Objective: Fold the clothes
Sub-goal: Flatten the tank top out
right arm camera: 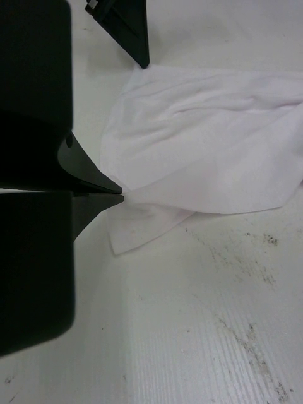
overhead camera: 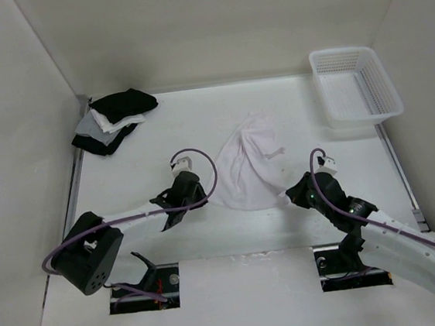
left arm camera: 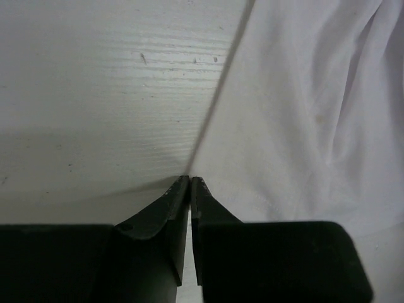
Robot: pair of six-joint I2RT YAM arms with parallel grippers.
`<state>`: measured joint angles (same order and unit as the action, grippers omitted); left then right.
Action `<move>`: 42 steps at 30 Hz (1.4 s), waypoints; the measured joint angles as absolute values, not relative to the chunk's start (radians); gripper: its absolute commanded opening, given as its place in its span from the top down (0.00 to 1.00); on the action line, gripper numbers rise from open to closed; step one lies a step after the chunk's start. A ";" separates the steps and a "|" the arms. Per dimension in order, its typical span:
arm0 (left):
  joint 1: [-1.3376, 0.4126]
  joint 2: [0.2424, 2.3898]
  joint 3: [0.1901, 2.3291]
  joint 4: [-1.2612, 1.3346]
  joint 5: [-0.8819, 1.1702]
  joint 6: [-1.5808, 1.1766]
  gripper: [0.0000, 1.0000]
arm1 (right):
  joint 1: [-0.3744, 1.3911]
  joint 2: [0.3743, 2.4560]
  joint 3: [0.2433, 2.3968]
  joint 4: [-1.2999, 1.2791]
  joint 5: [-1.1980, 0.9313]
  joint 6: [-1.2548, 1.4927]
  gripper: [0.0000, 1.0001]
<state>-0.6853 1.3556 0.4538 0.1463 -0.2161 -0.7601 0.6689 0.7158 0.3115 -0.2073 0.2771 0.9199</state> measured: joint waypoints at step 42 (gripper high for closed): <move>-0.381 1.084 1.142 0.184 -0.469 -0.559 0.99 | 0.410 1.388 1.665 -0.224 0.242 0.410 1.00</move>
